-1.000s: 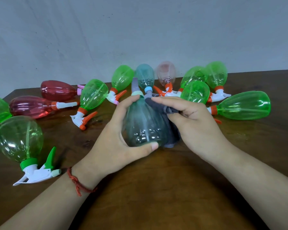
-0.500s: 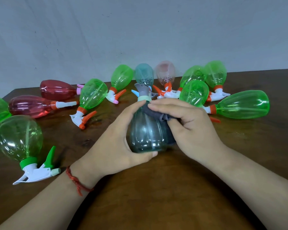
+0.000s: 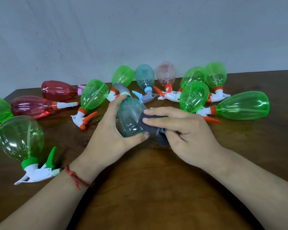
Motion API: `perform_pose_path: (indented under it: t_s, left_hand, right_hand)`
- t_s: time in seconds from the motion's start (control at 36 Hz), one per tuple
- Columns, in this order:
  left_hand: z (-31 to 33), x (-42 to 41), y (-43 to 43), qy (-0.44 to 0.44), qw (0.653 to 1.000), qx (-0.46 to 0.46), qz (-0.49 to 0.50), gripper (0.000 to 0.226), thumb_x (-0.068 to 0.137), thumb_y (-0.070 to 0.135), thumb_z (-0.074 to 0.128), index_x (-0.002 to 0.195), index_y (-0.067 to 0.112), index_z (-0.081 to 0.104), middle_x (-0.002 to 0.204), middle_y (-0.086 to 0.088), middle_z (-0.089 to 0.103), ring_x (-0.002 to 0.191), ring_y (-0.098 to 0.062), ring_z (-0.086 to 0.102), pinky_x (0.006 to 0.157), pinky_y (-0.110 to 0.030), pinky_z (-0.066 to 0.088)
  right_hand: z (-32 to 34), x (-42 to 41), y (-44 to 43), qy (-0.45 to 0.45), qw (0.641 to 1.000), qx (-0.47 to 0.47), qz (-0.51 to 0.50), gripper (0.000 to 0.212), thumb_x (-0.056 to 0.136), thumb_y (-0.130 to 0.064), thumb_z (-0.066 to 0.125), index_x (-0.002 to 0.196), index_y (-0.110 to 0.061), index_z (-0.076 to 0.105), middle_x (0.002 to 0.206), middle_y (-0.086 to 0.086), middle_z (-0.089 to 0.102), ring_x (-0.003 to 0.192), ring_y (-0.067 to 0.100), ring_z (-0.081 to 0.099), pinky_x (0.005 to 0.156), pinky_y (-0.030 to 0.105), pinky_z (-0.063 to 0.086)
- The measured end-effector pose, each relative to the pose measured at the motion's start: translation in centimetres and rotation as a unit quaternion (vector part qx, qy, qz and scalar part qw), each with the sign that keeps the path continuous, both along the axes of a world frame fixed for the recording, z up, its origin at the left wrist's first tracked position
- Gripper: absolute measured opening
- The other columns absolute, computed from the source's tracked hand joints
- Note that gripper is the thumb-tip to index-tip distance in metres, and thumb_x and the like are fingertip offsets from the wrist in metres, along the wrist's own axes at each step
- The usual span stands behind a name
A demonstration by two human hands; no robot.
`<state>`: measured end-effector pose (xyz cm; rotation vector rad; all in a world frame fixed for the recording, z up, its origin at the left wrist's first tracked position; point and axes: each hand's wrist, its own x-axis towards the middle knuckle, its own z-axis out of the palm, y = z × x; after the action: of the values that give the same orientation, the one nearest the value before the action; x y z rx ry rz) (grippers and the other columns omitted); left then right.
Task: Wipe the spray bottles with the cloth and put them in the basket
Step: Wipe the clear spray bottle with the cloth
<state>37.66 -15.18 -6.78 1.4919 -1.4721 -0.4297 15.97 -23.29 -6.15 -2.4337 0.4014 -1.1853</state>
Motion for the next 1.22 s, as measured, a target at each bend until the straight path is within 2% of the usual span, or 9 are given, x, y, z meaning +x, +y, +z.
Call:
perform_pose_path:
  t_s: [0.14, 0.22, 0.33, 0.42, 0.47, 0.64, 0.81, 1.08, 1.22]
  left_hand:
    - [0.1, -0.3, 0.1, 0.001, 0.999, 0.005, -0.032, 0.107, 0.071, 0.026, 0.101, 0.159, 0.034, 0.040, 0.150, 0.015, 0.057, 0.138, -0.011, 0.058, 0.116, -0.040, 0.050]
    - [0.2, -0.7, 0.4, -0.017, 0.998, 0.006, -0.067, 0.106, 0.071, 0.028, 0.099, 0.158, 0.034, 0.039, 0.150, 0.018, 0.056, 0.140, -0.009, 0.057, 0.116, -0.031, 0.048]
    - [0.3, -1.2, 0.9, -0.020, 0.993, 0.007, -0.113, 0.107, 0.072, 0.031, 0.097, 0.161, 0.030, 0.037, 0.155, 0.018, 0.051, 0.144, -0.014, 0.055, 0.118, -0.041, 0.048]
    - [0.3, -1.4, 1.1, -0.019, 0.989, 0.011, -0.145, 0.110, 0.074, 0.025, 0.097, 0.163, 0.026, 0.033, 0.160, 0.011, 0.048, 0.147, -0.018, 0.053, 0.121, -0.046, 0.045]
    - [0.2, -1.4, 1.1, -0.020, 0.987, 0.017, -0.156, 0.114, 0.072, 0.023, 0.098, 0.164, 0.025, 0.031, 0.161, 0.011, 0.047, 0.148, -0.018, 0.051, 0.122, -0.046, 0.043]
    - [0.1, -1.2, 0.8, -0.060, 0.984, 0.042, -0.163, 0.130, 0.066, 0.031, 0.104, 0.167, 0.032, 0.022, 0.164, 0.020, 0.042, 0.150, -0.005, 0.046, 0.124, -0.034, 0.040]
    - [0.2, -1.6, 0.8, -0.093, 0.986, 0.007, -0.135, 0.121, 0.072, 0.032, 0.101, 0.166, 0.030, 0.025, 0.161, 0.020, 0.044, 0.148, -0.007, 0.049, 0.121, -0.030, 0.044]
    - [-0.1, -0.9, 0.4, -0.014, 1.000, 0.002, -0.027, 0.110, 0.070, 0.042, 0.098, 0.160, 0.038, 0.034, 0.146, 0.023, 0.059, 0.133, 0.000, 0.060, 0.114, -0.030, 0.050]
    - [0.1, -0.3, 0.1, 0.013, 1.000, -0.013, 0.014, 0.109, 0.070, 0.038, 0.099, 0.159, 0.034, 0.036, 0.142, 0.023, 0.060, 0.128, 0.001, 0.064, 0.108, -0.025, 0.053]
  right_hand:
    - [-0.2, 0.3, -0.4, -0.006, 0.998, 0.056, -0.017, 0.064, 0.086, 0.018, 0.048, 0.132, -0.018, 0.075, 0.140, -0.009, 0.067, 0.131, 0.004, 0.061, 0.110, 0.024, 0.047]
    - [-0.2, 0.4, -0.8, -0.025, 0.992, 0.119, -0.025, 0.066, 0.089, 0.022, 0.049, 0.132, -0.022, 0.074, 0.137, -0.012, 0.068, 0.131, 0.003, 0.060, 0.112, 0.017, 0.042]
    - [-0.1, 0.5, -1.4, -0.065, 0.976, 0.206, -0.034, 0.063, 0.095, 0.018, 0.051, 0.128, -0.031, 0.073, 0.132, -0.013, 0.071, 0.127, -0.002, 0.060, 0.110, 0.011, 0.039]
    - [-0.1, 0.5, -1.8, -0.077, 0.969, 0.234, -0.029, 0.059, 0.097, 0.018, 0.049, 0.130, -0.024, 0.074, 0.135, -0.012, 0.070, 0.134, 0.000, 0.058, 0.116, 0.020, 0.040]
    - [0.0, 0.4, -1.9, -0.077, 0.971, 0.224, -0.033, 0.057, 0.095, 0.019, 0.049, 0.130, -0.018, 0.075, 0.137, -0.010, 0.070, 0.135, 0.003, 0.058, 0.120, 0.025, 0.040]
    - [0.0, 0.3, -1.6, -0.060, 0.981, 0.175, -0.050, 0.058, 0.094, 0.018, 0.050, 0.130, -0.018, 0.075, 0.136, -0.011, 0.069, 0.134, 0.001, 0.058, 0.117, 0.020, 0.040]
    - [0.0, 0.3, -1.2, -0.046, 0.991, 0.118, -0.052, 0.060, 0.091, 0.020, 0.050, 0.132, -0.017, 0.074, 0.136, -0.010, 0.069, 0.132, 0.004, 0.059, 0.113, 0.017, 0.042]
    - [-0.2, 0.0, -0.9, -0.015, 0.999, 0.035, -0.018, 0.059, 0.083, 0.019, 0.056, 0.126, -0.015, 0.077, 0.136, -0.005, 0.070, 0.125, 0.008, 0.065, 0.107, 0.025, 0.050]
    - [0.0, 0.1, -0.4, 0.010, 1.000, -0.009, -0.002, 0.055, 0.086, 0.018, 0.055, 0.126, -0.013, 0.078, 0.138, -0.004, 0.069, 0.125, 0.006, 0.065, 0.103, 0.020, 0.051]
